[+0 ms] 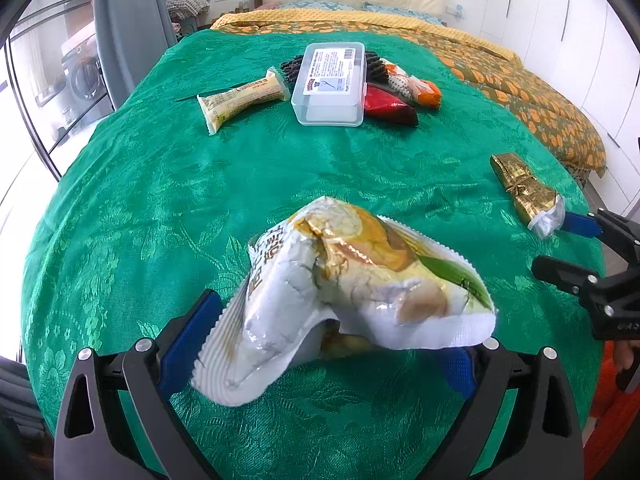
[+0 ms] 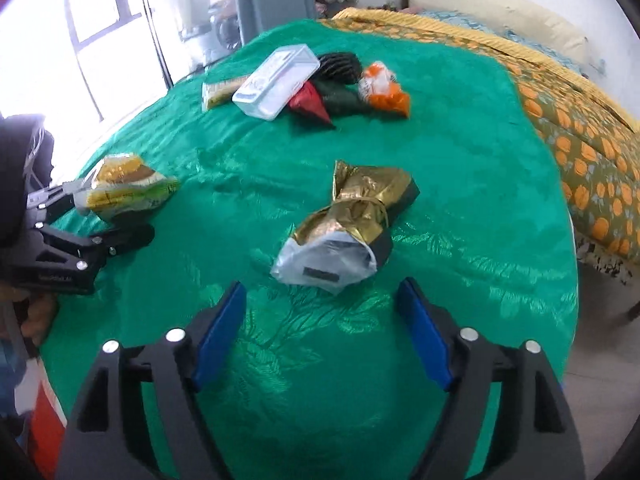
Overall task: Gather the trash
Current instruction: 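Lift the snack wrapper with the left tool while the right tool grasps the gold wrapper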
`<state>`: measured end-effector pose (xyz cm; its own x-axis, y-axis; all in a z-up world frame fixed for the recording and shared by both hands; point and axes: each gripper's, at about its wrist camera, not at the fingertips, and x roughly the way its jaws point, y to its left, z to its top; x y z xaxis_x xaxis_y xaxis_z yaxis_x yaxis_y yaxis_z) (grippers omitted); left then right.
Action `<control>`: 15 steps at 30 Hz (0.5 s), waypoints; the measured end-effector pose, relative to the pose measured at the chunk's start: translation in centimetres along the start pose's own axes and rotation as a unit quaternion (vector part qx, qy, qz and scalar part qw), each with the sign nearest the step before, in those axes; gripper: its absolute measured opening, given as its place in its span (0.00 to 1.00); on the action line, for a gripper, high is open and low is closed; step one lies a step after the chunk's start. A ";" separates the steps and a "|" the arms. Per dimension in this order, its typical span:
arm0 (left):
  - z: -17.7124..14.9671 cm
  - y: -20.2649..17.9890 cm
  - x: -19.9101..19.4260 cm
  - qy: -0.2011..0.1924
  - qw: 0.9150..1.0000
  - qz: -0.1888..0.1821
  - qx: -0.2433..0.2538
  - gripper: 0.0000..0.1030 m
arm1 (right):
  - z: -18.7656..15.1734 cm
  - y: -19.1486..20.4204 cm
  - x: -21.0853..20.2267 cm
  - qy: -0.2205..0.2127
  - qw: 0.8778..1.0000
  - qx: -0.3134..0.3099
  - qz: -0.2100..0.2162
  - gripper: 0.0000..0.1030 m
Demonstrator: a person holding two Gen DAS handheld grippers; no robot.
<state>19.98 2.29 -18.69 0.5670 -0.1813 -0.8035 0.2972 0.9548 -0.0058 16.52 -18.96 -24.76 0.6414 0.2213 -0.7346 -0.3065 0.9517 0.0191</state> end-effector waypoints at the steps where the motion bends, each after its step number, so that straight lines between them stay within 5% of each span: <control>1: 0.0 0.0 0.0 0.000 1.000 0.000 0.001 0.93 | -0.1 0.1 -0.1 0.002 1.000 0.004 0.002 0.82; 8: -0.6 1.1 -1.2 -0.002 0.997 -0.082 0.016 0.95 | -0.6 -1.7 -2.0 0.023 0.998 0.049 0.014 0.85; 15: 1.6 0.7 -2.7 -0.005 0.996 -0.093 0.015 0.95 | 3.0 -3.7 -1.3 0.036 0.992 0.118 0.021 0.85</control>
<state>19.94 3.09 -15.57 0.5072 -0.3574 -0.7842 0.4203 0.8970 -0.1370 18.95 -22.16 -21.79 0.5775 0.2534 -0.7760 -0.1530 0.9674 0.2020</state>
